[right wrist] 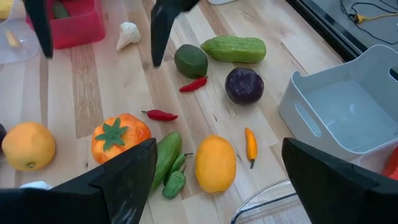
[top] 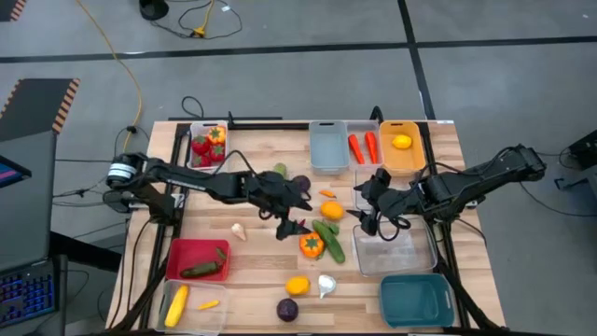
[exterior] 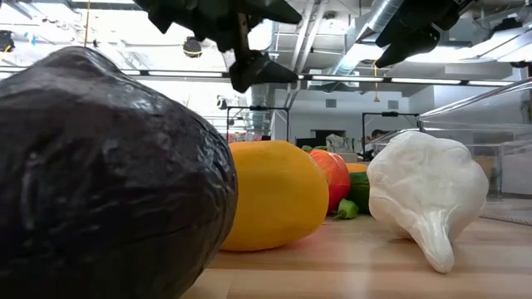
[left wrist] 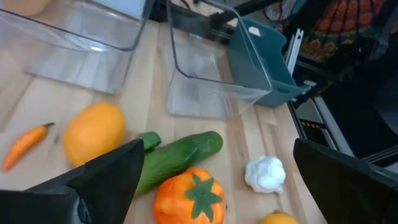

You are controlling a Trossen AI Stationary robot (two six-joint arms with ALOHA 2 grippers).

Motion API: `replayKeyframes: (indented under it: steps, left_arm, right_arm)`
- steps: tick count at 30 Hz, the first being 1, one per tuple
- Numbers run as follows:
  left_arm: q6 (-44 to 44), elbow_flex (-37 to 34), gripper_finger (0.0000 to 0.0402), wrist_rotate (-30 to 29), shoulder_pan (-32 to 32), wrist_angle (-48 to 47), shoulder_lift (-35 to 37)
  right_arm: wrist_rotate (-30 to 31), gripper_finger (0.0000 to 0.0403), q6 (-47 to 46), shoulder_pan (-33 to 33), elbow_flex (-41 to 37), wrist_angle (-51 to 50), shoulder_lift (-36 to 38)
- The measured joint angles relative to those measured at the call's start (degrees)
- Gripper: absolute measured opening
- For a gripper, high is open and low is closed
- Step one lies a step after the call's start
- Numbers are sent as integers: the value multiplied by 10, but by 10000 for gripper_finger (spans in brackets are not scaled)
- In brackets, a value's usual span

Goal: Sort produce into baskets
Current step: Put the pumpkin into the white bin

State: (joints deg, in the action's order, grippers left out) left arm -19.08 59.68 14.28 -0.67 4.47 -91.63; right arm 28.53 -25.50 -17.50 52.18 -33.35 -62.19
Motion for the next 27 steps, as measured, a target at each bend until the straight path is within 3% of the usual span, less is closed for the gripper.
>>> replayKeyframes:
  steps: [4, 18, 27]
  left_arm:
    - [23, 0, 397, -14, -15, 26, -25]
    - [167, 1, 397, -184, -96, 30, -77]
    - [185, 0, 397, -209, -120, 20, -110]
  right_arm:
    - [0, 372, 0, 0, 0, 0, 0]
    - [0, 372, 0, 0, 0, 0, 0]
    - [0, 372, 0, 0, 0, 2, 0]
